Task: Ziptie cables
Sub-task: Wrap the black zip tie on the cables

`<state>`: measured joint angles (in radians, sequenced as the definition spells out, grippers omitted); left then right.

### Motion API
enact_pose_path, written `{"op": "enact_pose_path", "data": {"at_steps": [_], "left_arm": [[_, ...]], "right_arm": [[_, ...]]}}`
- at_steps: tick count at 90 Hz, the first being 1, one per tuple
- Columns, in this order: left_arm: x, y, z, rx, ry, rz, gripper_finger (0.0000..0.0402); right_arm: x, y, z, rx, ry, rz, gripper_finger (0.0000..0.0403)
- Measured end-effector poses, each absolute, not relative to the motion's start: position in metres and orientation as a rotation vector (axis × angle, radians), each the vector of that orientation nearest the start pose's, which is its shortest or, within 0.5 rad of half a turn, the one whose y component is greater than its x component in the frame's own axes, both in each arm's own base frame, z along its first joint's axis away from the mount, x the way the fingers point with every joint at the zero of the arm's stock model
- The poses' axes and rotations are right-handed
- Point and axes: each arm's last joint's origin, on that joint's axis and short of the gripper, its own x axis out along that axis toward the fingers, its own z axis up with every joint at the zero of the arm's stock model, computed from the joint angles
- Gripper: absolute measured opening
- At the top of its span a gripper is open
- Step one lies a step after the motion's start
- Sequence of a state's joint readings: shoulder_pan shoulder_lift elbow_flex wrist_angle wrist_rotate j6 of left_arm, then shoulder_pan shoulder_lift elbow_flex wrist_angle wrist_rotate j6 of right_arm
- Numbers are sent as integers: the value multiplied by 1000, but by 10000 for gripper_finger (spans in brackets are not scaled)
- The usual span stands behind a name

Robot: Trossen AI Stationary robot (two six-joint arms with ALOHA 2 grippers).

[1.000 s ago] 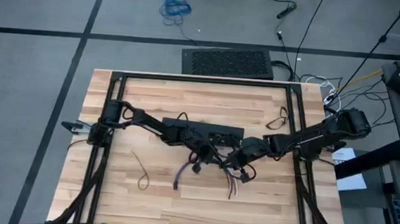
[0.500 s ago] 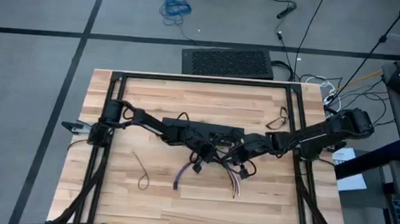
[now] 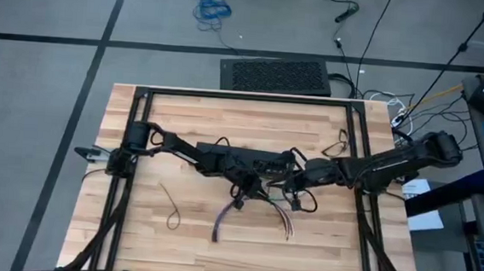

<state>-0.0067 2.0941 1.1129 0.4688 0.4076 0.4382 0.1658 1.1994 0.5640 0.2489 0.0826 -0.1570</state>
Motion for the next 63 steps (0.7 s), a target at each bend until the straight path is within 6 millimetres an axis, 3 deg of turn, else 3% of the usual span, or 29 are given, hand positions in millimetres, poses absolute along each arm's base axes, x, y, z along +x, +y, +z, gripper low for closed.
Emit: {"op": "enact_pose_path", "data": {"at_steps": [63], "left_arm": [[421, -18, 112, 307, 410, -516, 0]], "right_arm": [[230, 30, 241, -275, 271, -108, 0]]}}
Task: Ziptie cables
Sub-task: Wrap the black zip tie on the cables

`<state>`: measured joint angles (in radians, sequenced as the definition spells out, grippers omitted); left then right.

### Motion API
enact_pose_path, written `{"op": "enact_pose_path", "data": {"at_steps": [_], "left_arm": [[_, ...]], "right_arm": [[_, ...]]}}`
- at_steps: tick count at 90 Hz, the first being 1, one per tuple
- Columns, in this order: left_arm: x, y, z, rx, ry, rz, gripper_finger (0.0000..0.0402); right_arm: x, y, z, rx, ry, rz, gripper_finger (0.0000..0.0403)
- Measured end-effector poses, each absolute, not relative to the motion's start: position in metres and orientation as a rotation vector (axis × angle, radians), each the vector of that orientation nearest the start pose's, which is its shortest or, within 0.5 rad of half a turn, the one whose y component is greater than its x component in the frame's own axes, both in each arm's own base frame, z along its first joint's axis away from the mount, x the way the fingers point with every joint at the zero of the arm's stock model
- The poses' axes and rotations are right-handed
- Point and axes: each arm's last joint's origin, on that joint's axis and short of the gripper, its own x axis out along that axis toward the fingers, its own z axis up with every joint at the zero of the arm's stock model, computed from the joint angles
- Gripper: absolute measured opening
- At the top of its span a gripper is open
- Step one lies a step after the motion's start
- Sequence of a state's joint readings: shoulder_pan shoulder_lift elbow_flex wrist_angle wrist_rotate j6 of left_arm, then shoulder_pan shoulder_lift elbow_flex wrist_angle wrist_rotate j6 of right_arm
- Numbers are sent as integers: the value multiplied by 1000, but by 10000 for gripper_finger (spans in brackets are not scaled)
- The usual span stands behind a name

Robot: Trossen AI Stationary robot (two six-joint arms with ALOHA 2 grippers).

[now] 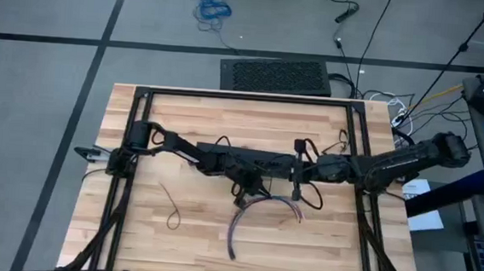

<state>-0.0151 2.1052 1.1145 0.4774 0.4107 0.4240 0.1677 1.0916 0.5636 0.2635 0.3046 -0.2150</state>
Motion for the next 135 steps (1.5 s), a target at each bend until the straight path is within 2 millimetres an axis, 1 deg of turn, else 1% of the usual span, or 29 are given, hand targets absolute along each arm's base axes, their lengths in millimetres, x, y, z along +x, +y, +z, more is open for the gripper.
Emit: {"op": "enact_pose_path", "data": {"at_steps": [38, 49, 55, 65, 74, 78, 82, 90, 99, 106, 111, 118, 124, 129, 135], "left_arm": [[420, -30, 112, 309, 406, -547, 0], [422, -38, 99, 302, 421, -577, 0], [425, -41, 88, 280, 443, -585, 0], [428, -44, 78, 258, 460, -588, 0], [430, -45, 80, 256, 438, -592, 0], [430, -45, 84, 260, 423, -588, 0], [430, -44, 91, 262, 417, -579, 0], [429, -40, 94, 219, 444, -561, 3], [428, -36, 105, 163, 450, -541, 24], [427, -35, 117, 140, 436, -529, 53], [427, -31, 121, 130, 446, -519, 75], [427, -28, 122, 113, 453, -500, 108], [426, -24, 121, 88, 471, -485, 134], [426, -20, 120, 62, 489, -471, 152], [425, -16, 119, 35, 517, -446, 166]], "right_arm": [[230, 29, 242, -277, 276, -222, 0], [230, 29, 243, -274, 264, -232, 0], [230, 29, 243, -273, 257, -238, 0], [229, 29, 242, -267, 263, -244, 0], [230, 29, 242, -247, 261, -264, 0], [229, 28, 241, -231, 270, -260, 0], [229, 28, 239, -214, 299, -258, 0], [226, 26, 231, -177, 383, -275, 3], [220, 24, 223, -164, 489, -311, 29], [216, 24, 215, -169, 576, -308, 63], [213, 24, 212, -183, 615, -324, 93], [207, 23, 206, -227, 669, -421, 135], [203, 23, 207, -261, 650, -543, 165], [199, 24, 210, -305, 623, -637, 182], [196, 28, 213, -379, 592, -724, 193]]}}
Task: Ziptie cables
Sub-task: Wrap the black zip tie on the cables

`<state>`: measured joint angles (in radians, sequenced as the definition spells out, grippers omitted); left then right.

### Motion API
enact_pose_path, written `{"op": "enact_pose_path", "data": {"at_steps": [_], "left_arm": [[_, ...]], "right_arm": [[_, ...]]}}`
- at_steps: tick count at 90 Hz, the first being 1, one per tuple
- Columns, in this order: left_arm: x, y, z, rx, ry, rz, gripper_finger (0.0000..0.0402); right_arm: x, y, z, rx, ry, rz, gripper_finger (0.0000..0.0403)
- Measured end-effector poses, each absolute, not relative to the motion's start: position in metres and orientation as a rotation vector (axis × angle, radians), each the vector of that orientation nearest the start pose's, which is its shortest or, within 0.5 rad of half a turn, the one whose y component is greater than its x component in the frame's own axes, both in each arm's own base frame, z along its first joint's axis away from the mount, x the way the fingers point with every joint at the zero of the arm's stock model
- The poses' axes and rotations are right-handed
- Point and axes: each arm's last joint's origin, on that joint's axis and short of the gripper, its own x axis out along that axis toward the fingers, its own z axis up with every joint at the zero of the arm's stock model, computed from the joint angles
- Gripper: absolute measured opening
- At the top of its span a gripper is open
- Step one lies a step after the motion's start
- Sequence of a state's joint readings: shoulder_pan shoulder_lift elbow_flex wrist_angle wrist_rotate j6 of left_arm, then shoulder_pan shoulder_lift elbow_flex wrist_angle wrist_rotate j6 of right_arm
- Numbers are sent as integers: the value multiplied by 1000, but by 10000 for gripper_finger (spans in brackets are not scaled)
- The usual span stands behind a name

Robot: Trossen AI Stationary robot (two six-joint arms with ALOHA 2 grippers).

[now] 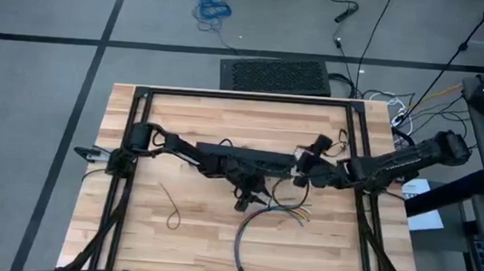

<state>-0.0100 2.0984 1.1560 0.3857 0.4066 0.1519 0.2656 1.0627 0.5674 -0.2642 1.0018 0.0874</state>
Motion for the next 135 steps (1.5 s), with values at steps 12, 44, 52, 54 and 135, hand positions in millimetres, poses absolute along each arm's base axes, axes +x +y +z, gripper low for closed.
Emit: {"op": "enact_pose_path", "data": {"at_steps": [12, 44, 52, 54, 135], "left_arm": [[421, -14, 126, -18, 576, -417, 174], [393, -44, 205, 42, 566, -302, 175], [380, -55, 231, 48, 535, -254, 175], [376, -58, 236, 47, 536, -238, 175], [250, -189, 211, -365, 827, 534, 175]], "right_arm": [[187, 38, 224, -456, 492, -843, 198], [183, 63, 236, -224, 457, -263, 175], [192, 70, 231, -161, 478, -61, 156], [195, 71, 229, -159, 486, -28, 151], [318, 69, 118, -114, 828, 587, 92]]}}
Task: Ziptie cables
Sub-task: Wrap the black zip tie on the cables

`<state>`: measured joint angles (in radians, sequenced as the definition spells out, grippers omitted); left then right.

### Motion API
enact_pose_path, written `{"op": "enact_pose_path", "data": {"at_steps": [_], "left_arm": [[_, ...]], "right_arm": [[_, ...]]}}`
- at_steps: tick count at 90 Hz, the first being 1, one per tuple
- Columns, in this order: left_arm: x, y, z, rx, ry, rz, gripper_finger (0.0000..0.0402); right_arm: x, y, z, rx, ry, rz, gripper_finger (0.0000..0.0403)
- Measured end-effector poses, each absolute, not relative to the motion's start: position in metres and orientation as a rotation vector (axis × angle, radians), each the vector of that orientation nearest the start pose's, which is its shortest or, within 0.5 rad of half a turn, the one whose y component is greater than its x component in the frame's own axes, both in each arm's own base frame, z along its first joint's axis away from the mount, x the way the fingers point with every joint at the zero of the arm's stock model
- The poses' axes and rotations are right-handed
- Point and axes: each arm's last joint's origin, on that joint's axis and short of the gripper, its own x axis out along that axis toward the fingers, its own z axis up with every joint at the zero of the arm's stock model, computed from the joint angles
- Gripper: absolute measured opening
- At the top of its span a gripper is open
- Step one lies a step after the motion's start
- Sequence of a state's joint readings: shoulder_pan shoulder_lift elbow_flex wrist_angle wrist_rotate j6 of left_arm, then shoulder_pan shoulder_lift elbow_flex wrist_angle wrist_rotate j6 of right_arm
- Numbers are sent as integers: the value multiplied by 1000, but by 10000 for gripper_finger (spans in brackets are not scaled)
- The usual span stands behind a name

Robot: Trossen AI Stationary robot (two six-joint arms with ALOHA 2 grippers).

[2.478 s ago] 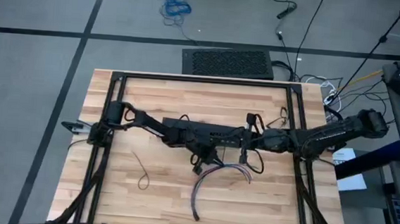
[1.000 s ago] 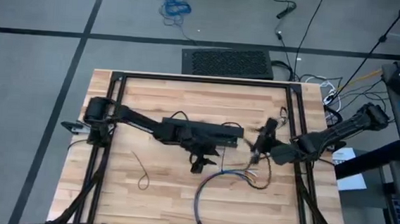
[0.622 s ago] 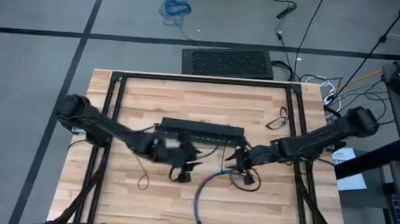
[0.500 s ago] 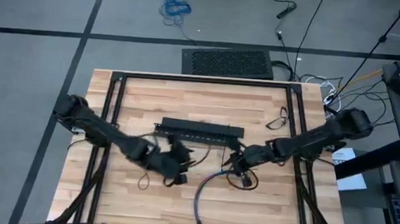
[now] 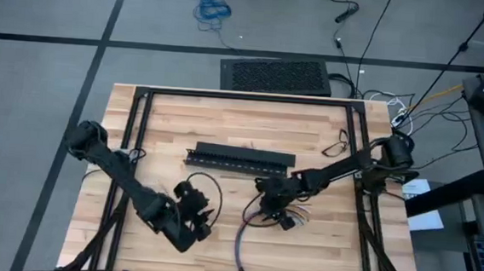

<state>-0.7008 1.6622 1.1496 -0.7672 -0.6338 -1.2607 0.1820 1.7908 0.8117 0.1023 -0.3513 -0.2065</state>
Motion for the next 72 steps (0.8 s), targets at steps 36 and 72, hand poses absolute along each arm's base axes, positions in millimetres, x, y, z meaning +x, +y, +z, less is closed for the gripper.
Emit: {"op": "enact_pose_path", "data": {"at_steps": [36, 72], "left_arm": [[227, -200, 155, -561, 1299, 882, 175], [239, -213, 142, -656, 1224, 794, 175]], "right_arm": [[331, 33, 132, -127, 808, 308, 77], [319, 23, 177, -118, 711, 281, 77]]}}
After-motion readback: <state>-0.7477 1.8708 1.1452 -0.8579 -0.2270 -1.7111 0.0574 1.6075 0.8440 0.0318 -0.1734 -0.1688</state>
